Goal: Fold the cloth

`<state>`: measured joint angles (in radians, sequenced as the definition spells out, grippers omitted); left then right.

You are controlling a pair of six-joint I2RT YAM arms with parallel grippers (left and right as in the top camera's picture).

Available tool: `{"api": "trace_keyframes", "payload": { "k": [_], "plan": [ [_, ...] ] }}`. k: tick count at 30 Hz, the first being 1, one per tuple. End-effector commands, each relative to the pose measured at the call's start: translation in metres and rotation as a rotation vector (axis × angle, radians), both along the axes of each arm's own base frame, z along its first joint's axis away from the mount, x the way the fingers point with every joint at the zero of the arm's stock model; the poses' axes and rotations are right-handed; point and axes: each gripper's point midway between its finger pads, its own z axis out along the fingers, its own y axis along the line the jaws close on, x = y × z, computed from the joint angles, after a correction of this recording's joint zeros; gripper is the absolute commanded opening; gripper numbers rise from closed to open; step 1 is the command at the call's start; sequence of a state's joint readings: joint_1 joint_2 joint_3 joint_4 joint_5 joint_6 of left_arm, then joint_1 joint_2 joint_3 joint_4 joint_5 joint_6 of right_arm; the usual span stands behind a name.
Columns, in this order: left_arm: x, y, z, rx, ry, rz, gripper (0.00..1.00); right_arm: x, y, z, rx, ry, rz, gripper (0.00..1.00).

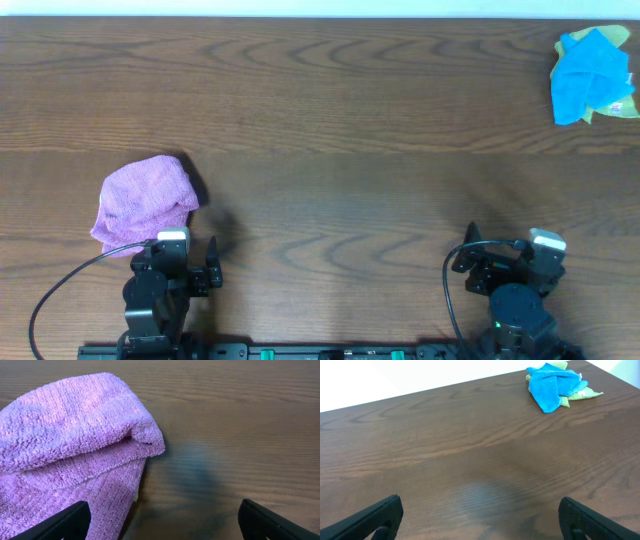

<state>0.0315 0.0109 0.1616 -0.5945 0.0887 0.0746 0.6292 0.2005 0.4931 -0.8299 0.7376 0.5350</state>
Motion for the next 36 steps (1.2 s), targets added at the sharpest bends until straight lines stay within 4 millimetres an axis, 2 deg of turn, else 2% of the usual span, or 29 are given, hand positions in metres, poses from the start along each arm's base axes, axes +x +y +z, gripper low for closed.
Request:
{"api": "trace_keyframes", "payload": {
  "k": [1,10,13,15,20,28,36],
  "plan": [
    [0.000,0.002,-0.002,0.000,0.000,0.018,0.95,-0.001,-0.004,0.000,0.008,-0.008,-0.025,0.99],
    [0.000,0.002,-0.002,0.000,0.000,0.018,0.95,-0.004,-0.011,-0.010,0.007,0.041,-0.050,0.99],
    [0.000,0.002,-0.002,0.000,-0.001,0.018,0.95,-0.001,-0.007,-0.024,-0.047,0.099,0.016,0.99],
    [0.000,0.002,-0.002,0.000,0.000,0.018,0.95,0.005,0.004,-0.034,-0.111,0.129,0.123,0.99],
    [0.000,0.002,-0.002,0.000,0.000,0.018,0.95,0.014,0.015,-0.054,-0.179,0.142,0.278,0.99],
    [0.000,0.002,-0.002,0.000,0.000,0.018,0.95,0.011,0.008,-0.085,-0.173,0.164,0.305,0.99],
    [0.000,0.002,-0.002,0.000,-0.001,0.018,0.95,0.009,0.010,-0.107,-0.164,0.193,0.328,0.99]
  ]
}}
